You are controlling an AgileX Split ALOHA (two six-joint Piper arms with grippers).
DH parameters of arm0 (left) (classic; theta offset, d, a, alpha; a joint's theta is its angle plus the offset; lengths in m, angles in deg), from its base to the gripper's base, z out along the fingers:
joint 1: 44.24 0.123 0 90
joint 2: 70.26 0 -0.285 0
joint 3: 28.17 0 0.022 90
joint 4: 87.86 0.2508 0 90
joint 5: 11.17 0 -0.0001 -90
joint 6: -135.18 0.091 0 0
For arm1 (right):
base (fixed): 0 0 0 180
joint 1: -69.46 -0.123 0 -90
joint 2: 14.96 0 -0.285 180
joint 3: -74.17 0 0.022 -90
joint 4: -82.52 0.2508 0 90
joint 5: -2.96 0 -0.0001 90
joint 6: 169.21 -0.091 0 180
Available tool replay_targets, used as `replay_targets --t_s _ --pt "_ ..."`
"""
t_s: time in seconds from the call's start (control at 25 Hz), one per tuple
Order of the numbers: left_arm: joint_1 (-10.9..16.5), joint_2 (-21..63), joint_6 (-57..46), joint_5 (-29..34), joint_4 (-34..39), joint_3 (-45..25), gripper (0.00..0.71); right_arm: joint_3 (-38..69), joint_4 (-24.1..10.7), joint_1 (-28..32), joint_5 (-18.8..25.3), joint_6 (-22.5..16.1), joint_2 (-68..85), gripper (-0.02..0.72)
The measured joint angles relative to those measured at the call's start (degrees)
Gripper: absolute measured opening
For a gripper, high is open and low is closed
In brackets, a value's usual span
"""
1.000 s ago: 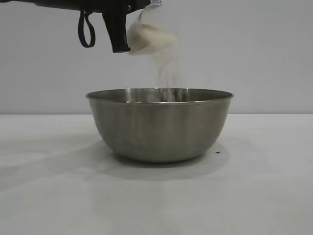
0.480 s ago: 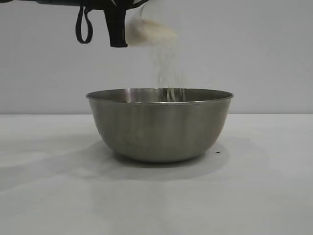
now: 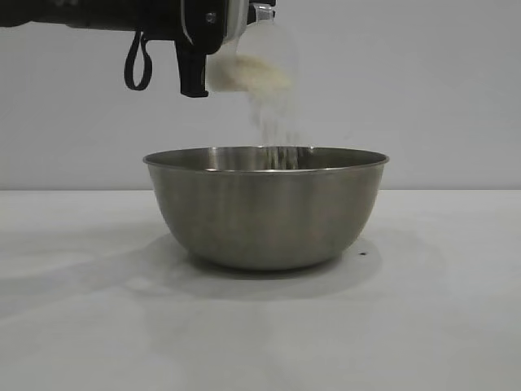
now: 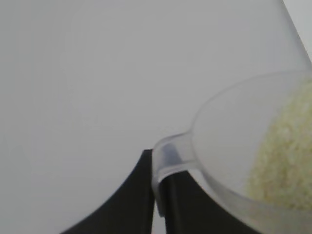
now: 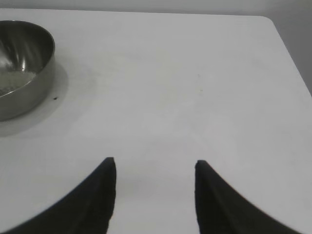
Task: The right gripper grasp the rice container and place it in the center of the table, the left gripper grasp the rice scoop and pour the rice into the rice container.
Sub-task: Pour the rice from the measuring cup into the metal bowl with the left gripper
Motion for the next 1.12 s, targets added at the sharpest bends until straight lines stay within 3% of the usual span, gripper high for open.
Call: replay_targets --t_s 0.52,1.12 --pt "0.0 0.0 8.7 -0.1 2.9 0.1 0.0 0.0 0.0 0.0 0.0 0.0 0.0 0.321" --pt "0.0 0.0 11.8 -0.4 4.7 1.1 0.0 0.0 0.0 0.0 0.0 0.0 0.0 0.321"
